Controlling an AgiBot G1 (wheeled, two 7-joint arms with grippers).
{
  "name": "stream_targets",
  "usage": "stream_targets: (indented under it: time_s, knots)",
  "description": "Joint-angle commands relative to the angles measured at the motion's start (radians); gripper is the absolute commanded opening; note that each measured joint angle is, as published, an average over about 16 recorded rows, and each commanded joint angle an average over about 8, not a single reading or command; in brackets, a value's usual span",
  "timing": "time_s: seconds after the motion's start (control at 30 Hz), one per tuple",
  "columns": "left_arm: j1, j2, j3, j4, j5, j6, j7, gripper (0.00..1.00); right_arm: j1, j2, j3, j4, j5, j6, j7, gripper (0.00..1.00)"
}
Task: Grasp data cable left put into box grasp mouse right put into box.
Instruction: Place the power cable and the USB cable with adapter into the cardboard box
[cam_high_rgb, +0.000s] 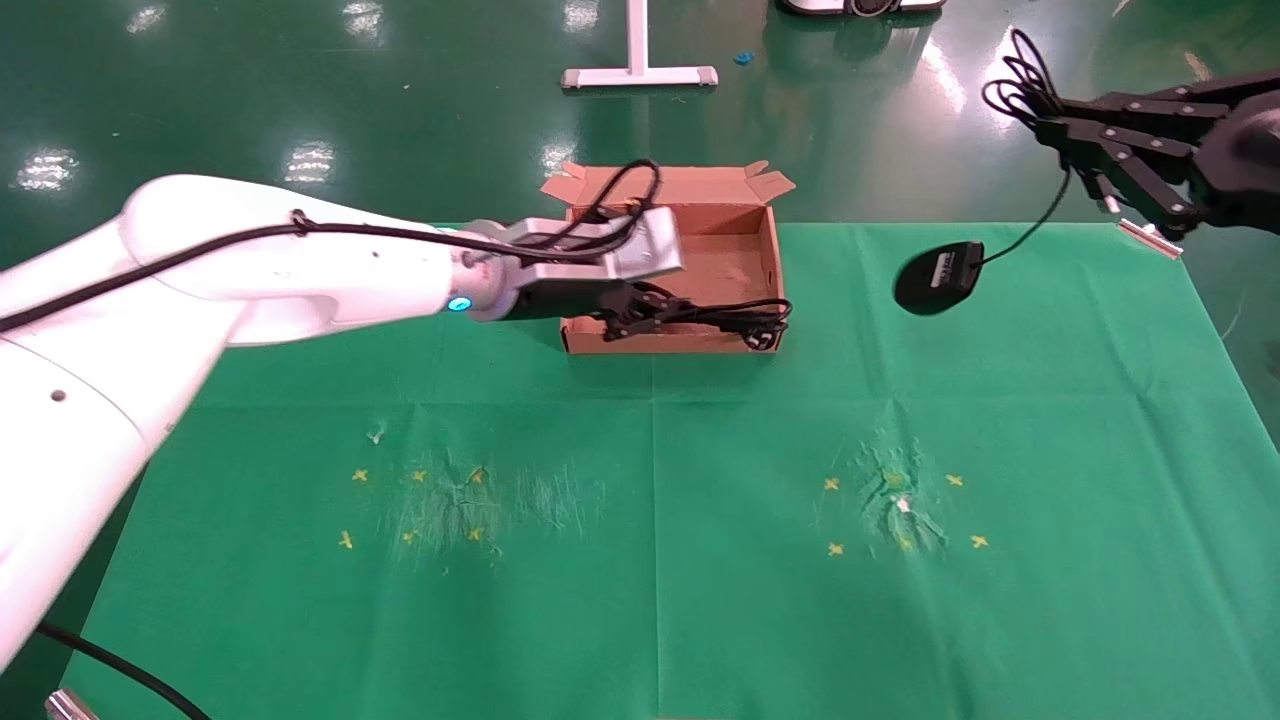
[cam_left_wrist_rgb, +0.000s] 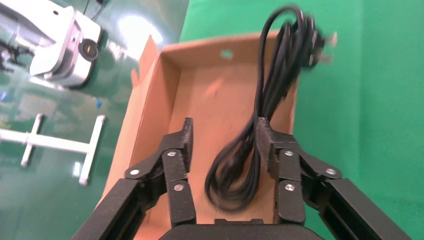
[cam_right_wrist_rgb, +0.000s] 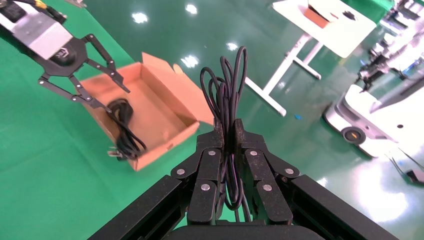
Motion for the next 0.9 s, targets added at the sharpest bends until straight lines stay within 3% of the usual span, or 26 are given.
stream_targets:
  time_s: [0.03,0.23,0.43,0.7,0.9]
  knots:
    - [-0.008,0.000,0.006,0.029,-0.017,0.004,0.008,1.00,0.014,-0.015,-0.004,-0.006,0.000,-0.004,-0.006,0.00]
    - [-0.050,-0.127,-0.045,0.054,-0.083,0.047,0.035,1.00,0.060,-0.067,-0.020,-0.029,0.003,-0.030,-0.041,0.00]
    - [-0.055,-0.250,-0.056,-0.045,-0.090,0.055,-0.008,1.00,0.096,-0.149,-0.053,-0.048,-0.001,-0.055,-0.069,0.00]
    - [-0.022,-0.311,-0.029,-0.209,-0.048,0.000,-0.130,1.00,0.181,-0.361,-0.150,-0.085,-0.072,-0.056,-0.127,0.00]
    - [-0.006,-0.344,-0.007,-0.307,-0.011,-0.040,-0.217,1.00,0.217,-0.540,-0.231,-0.179,-0.161,-0.010,-0.205,0.00]
